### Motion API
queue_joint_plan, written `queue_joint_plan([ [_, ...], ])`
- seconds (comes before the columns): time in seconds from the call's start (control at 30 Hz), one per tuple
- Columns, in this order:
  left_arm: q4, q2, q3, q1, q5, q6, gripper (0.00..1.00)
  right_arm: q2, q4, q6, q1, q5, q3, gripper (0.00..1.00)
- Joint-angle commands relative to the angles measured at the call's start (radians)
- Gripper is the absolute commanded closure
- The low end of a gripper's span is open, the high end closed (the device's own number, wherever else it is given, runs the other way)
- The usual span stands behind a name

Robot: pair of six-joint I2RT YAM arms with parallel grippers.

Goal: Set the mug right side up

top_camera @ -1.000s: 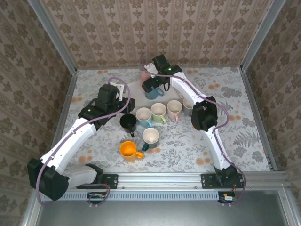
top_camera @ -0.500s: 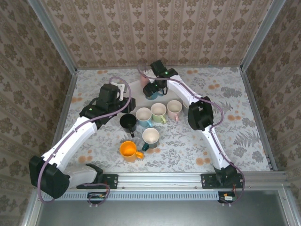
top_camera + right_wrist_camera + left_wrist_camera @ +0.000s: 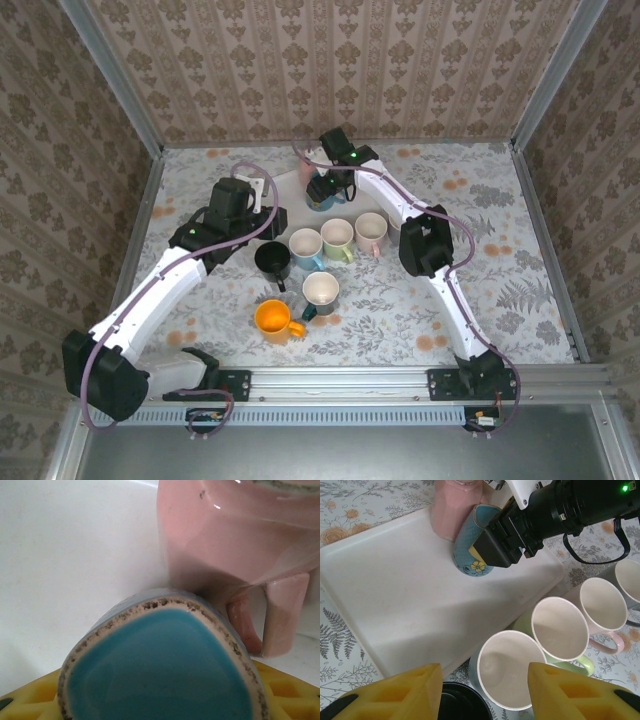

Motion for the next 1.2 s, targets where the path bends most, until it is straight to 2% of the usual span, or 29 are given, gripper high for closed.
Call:
queue_joint_plan([
  [0.0, 0.008, -0.001, -0.012, 0.007, -0.007, -0.004, 0.5, -0.042, -0.019, -0.005, -0.001, -0.04, -0.003, 0.7],
  [0.27, -0.009, -0.04, 0.0, 0.007, -0.035, 0.038, 0.51, -0.244, 0.092, 0.043, -0.004, -0.13, -0.049, 0.72],
  [0.53, -0.034, -0.119, 0.058, 0.004, -0.014, 0.057, 0.5, -0.434, 0.166, 0.229, -0.037, -0.255, -0.053, 0.74],
  [0.63, 0.007, -0.152, 0.054, -0.004, 0.059, 0.047, 0.48, -0.533, 0.252, 0.391, -0.059, -0.269, -0.128, 0.73],
  [0.67, 0.019, -0.16, 0.051, -0.007, 0.078, 0.042, 0.44, -0.576, 0.308, 0.463, -0.068, -0.269, -0.178, 0.73],
  [0.7, 0.029, -0.166, 0.051, -0.009, 0.109, 0.032, 0.36, -0.628, 0.378, 0.559, -0.083, -0.267, -0.256, 0.72],
  [0.77, 0.06, -0.166, 0.053, -0.011, 0.173, 0.005, 0.32, -0.745, 0.58, 0.77, -0.123, -0.287, -0.444, 0.72],
  [0.87, 0.177, -0.164, 0.029, -0.011, 0.313, -0.059, 0.29, -0.907, 0.91, 1.077, -0.184, -0.279, -0.741, 0.75],
  [0.93, 0.275, -0.151, 0.01, -0.011, 0.379, -0.134, 0.28, -0.976, 1.027, 1.212, -0.211, -0.268, -0.853, 0.77],
  [1.07, 0.628, -0.104, -0.069, -0.017, 0.508, -0.366, 0.26, -1.097, 1.223, 1.438, -0.241, -0.24, -1.051, 0.79],
  [1.17, 0.864, -0.028, -0.078, -0.047, 0.57, -0.513, 0.24, -1.175, 1.307, 1.544, -0.246, -0.195, -1.175, 0.79],
])
